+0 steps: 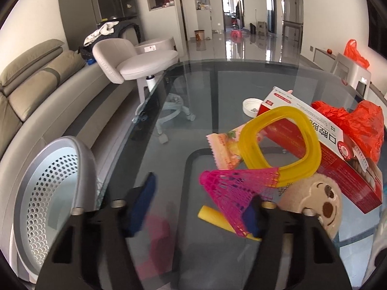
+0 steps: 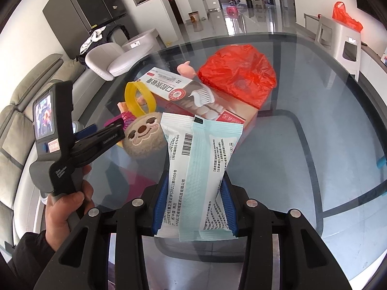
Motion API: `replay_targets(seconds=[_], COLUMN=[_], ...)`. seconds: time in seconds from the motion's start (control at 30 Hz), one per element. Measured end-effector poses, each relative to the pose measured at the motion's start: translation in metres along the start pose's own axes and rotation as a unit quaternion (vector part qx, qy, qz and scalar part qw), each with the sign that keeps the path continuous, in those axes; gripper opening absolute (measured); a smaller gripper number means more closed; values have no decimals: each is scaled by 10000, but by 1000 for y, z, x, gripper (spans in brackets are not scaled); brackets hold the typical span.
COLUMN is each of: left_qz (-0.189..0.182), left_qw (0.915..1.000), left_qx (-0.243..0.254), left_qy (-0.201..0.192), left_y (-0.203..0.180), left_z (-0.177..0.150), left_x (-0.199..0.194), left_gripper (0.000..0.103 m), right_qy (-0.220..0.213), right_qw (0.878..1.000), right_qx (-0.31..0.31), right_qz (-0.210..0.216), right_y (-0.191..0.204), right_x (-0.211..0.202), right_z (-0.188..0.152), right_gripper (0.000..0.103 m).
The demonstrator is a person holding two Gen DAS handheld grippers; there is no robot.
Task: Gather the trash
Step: 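Grasp the pink shuttlecock with the left tool while the right tool holds the packet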
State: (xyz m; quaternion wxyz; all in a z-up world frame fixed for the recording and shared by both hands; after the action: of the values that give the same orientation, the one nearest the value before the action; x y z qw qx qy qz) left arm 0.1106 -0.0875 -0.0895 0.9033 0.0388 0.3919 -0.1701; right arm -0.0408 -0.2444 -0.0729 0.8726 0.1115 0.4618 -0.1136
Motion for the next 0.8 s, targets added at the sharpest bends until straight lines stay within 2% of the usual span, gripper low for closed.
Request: replay_targets(seconds=[0.03,0.07,0.13,0.2,0.53,0.8], left_qz=[-51,-82,-166,-199,-342,-582], left_qw=[10000,10000,9999,9998,9985,9976], left_qx=[15,22,24,32,27,37], left_qy=[4,2,-3,-63,-417,-386], left_y=[-1,-1,-1,0,9,23], left_z=[0,-1,-1,-1,-4,-16], left_x=[0,-1,-4,-7,-57,-96], left_gripper=[41,28,14,9,7,7], right_qy=[12,25,18,8,-59,-159], right_qw=[10000,10000,10000,10000,10000,9999], right_qx=[-9,-14,-13,4,29,-41], right_qz=[1,4,-5,-13,15,7], right_y=[1,1,2,1,0,11], right_x=[1,2,2,3,1,-4], right_z=[0,0,0,0,-1,-6], right_gripper=[40,40,40,40,40,40])
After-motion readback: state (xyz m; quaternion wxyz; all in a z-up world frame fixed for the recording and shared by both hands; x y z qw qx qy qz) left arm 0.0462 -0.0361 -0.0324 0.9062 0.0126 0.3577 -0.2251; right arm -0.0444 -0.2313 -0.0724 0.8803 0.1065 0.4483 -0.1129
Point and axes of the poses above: each gripper's, at about its wrist camera, not at the fingertips, and x roughly the way its jaws point, y to its left, z to its top, the point moved 1 cm from there along x, roughly the way its jaws point, and after that the axes turned 14 degrees about -z, right-handed, at the moved point
